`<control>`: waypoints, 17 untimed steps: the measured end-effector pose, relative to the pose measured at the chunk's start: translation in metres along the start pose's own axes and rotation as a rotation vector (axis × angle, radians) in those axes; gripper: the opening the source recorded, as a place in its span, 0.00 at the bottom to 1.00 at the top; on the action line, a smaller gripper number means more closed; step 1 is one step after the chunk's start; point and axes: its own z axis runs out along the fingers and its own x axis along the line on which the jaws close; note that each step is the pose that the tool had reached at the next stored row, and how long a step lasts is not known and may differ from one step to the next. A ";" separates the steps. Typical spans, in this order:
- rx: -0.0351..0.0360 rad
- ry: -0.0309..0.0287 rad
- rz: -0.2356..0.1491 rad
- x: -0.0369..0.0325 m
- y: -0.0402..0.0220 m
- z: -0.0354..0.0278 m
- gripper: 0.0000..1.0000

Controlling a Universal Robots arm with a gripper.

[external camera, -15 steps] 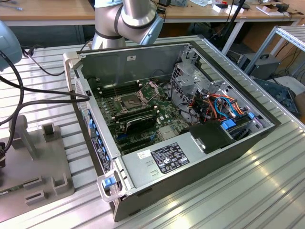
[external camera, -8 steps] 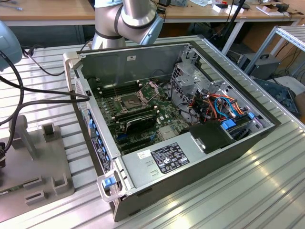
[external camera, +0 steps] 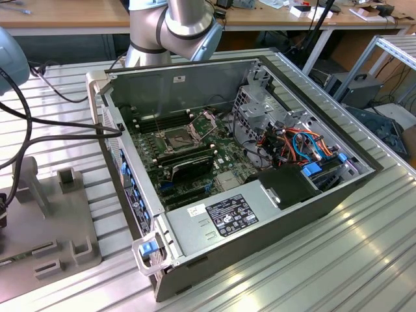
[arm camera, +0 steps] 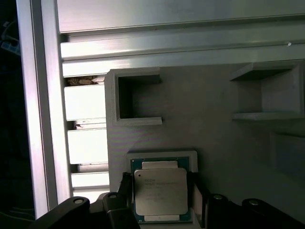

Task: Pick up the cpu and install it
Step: 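Pick up the cpu and move it towards the insertion slot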

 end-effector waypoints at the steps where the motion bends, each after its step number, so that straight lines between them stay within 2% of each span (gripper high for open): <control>1: 0.0001 0.0001 0.000 0.0000 0.0000 -0.0001 0.60; 9: 0.0001 0.0001 0.000 -0.0003 0.0002 -0.0022 0.60; 17: 0.0002 0.0002 0.000 -0.0004 0.0002 -0.0009 0.60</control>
